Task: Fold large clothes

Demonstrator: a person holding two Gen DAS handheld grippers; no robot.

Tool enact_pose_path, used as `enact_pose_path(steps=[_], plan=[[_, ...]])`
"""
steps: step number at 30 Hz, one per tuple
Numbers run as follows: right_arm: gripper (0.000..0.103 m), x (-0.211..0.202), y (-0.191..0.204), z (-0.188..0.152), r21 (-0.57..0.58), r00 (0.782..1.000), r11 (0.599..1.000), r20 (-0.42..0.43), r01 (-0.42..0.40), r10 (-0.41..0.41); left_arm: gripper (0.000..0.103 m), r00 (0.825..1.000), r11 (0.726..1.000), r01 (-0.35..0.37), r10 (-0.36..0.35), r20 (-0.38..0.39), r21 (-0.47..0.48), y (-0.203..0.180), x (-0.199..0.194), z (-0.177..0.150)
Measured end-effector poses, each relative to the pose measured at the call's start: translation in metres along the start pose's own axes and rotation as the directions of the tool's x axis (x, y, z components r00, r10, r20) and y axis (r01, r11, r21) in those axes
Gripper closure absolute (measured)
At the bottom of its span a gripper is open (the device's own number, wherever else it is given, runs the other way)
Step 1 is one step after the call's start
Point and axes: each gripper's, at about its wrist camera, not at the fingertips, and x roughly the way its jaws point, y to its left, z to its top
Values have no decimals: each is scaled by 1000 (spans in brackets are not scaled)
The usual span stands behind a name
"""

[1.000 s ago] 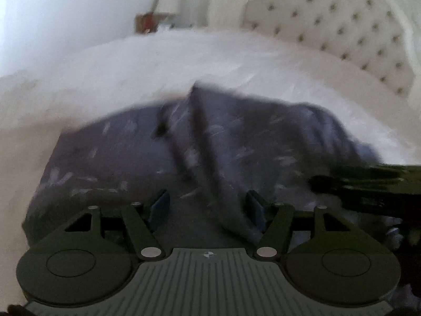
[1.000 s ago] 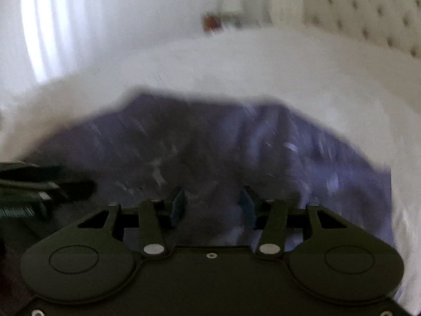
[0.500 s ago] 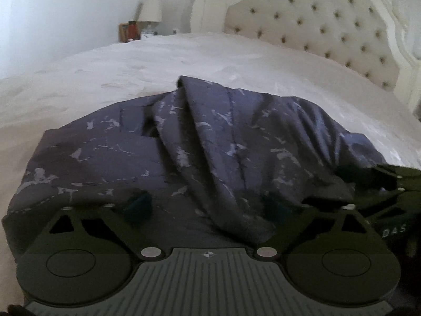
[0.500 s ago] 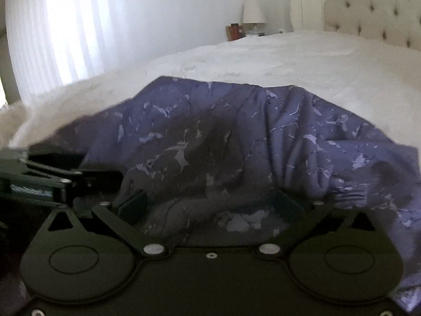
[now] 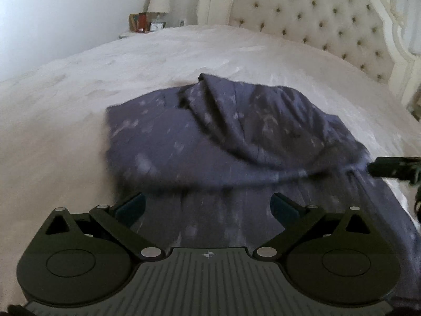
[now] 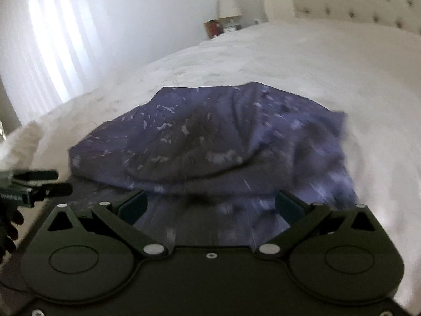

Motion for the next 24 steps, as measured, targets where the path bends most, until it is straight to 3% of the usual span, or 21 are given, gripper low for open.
enact_pose_path(steps=[7, 15, 21, 24], plan=[[1, -69, -19, -38, 107, 996, 994, -94, 24, -14, 0, 997, 1000, 16, -17, -74, -23, 9, -48, -45], [1, -98, -40, -86, 203, 962, 972, -265, 119, -63, 0, 985, 1000, -4, -1, -172, -30, 17, -62, -93], [1, -101, -53, -118, 365, 949, 929, -310, 60, 60, 0, 975, 999, -3, -5, -222, -35, 19, -66, -117], [1, -99, -48, -125, 382, 939, 924, -325, 25, 109, 0, 972, 998, 6, -21, -236, -63, 22, -69, -122]])
